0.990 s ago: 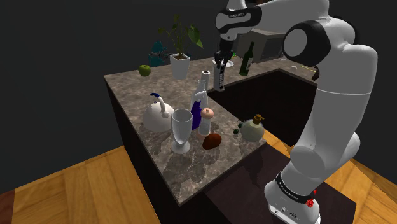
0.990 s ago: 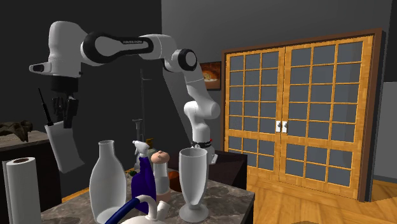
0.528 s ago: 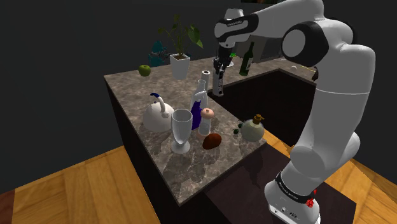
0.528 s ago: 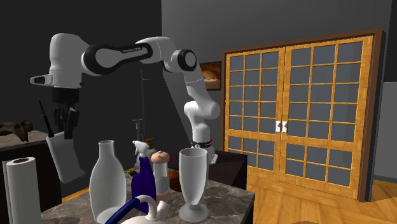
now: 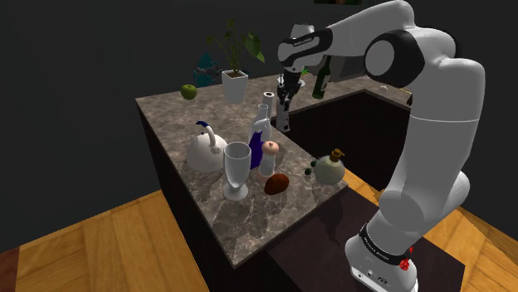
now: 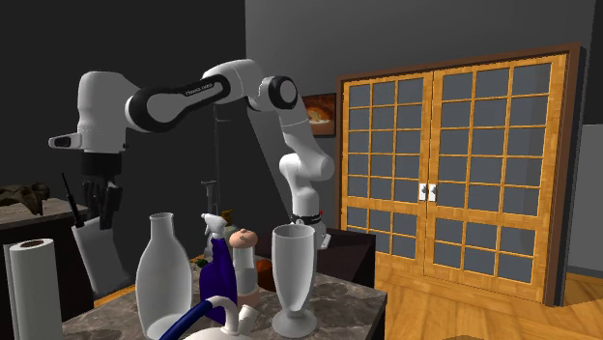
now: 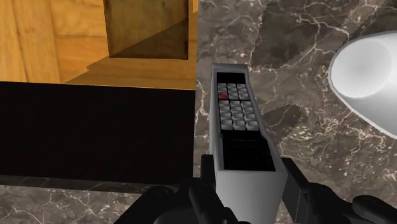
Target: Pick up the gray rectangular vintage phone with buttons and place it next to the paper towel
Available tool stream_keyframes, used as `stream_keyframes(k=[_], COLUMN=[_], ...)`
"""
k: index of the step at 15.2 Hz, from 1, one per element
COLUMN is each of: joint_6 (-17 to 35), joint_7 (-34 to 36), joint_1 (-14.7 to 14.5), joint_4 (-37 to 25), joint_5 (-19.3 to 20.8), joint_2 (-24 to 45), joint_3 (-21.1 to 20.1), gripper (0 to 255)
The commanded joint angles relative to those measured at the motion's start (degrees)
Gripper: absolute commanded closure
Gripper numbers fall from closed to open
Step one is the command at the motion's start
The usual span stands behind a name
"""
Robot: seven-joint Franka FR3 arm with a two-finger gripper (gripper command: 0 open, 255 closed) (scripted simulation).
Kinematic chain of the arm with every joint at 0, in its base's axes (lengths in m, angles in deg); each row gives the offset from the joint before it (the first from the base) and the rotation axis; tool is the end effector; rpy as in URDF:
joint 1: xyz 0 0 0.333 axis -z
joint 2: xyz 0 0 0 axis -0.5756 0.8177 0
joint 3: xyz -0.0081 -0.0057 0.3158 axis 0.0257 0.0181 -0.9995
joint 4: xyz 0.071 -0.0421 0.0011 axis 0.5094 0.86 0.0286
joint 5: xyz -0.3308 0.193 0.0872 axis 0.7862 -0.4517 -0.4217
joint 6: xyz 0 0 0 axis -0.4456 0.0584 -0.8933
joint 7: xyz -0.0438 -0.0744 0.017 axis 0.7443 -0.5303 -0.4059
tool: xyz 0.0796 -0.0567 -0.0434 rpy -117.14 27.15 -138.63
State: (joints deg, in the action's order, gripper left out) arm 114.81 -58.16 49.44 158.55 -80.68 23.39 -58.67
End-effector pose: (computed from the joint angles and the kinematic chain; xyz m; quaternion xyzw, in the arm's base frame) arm 0.6277 -0.2344 0.4048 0.9980 -0.0514 0.0344 0.0164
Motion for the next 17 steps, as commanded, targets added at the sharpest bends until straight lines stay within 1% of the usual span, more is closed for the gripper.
stream_keyframes(k=[1, 9, 16, 17], joint_6=[1.36, 6.31, 6.30, 6.31], joint_7=[-0.09, -0.29, -0.29, -0.29], joint_1=[0.05, 0.14, 0.14, 0.14], joint_4=[0.77, 3.50, 3.48, 3.50], joint_5=[-0.09, -0.45, -0.45, -0.45], joint_2=[0.52, 2.76, 2.77, 2.75], joint_3=[-0.02, -0.19, -0.19, -0.19], gripper=[255, 255, 255, 0])
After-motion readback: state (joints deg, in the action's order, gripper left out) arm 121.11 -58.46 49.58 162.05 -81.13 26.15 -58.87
